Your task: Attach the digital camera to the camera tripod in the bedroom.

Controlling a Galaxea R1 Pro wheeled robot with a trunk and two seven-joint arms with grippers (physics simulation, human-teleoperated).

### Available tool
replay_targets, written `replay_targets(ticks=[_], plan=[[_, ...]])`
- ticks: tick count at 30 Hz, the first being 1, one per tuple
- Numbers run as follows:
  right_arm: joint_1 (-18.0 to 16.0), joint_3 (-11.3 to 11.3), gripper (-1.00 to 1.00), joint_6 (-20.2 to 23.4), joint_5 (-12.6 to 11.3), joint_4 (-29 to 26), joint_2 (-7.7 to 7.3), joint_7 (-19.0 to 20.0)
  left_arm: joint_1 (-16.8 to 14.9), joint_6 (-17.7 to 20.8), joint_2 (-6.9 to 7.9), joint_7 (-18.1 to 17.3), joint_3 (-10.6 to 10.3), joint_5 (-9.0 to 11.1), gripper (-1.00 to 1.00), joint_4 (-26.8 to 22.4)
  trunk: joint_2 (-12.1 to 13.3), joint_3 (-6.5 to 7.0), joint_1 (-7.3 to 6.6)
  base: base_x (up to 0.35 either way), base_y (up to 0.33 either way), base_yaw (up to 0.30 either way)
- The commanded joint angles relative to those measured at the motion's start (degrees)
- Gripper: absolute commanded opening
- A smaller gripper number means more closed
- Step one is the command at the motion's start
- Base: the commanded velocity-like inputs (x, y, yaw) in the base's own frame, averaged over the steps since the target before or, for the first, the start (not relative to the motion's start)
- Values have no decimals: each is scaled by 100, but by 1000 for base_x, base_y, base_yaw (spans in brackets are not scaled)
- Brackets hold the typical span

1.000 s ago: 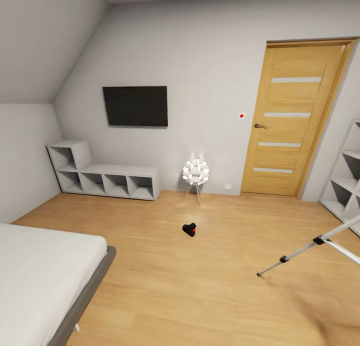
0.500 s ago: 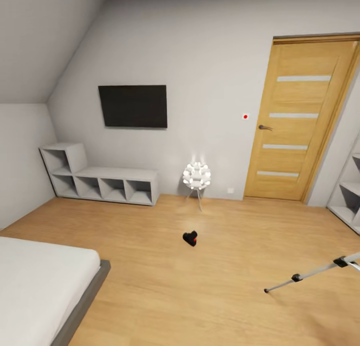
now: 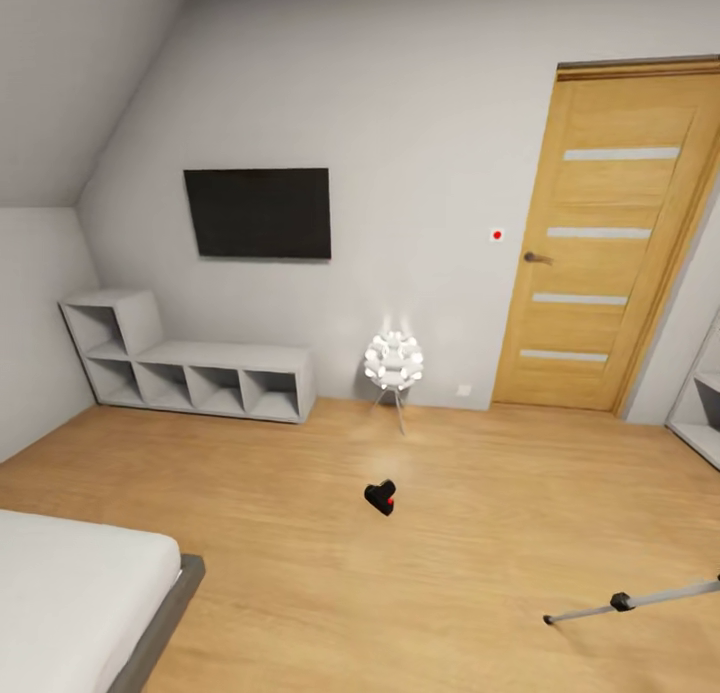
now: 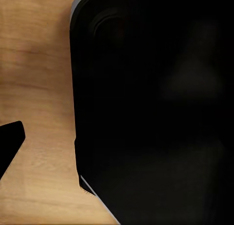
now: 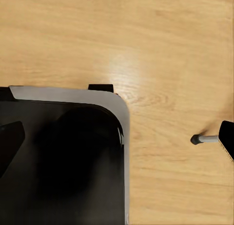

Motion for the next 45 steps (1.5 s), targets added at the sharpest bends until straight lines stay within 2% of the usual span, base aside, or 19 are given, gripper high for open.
replay_targets(ticks=[1, 14, 45], plan=[[0, 2, 100, -12, -1, -3, 0, -2, 1, 1, 0, 2, 2, 3, 100, -6, -2, -5, 4, 341, 0, -95], [0, 2, 100, -12, -1, -3, -3, -2, 1, 1, 9, 2, 2, 3, 100, -8, -2, -5, 4, 340, 0, -168], [0, 2, 100, -12, -1, -3, 0, -2, 1, -1, 39, 2, 3, 3, 100, -8, -2, -5, 4, 339, 0, -41]])
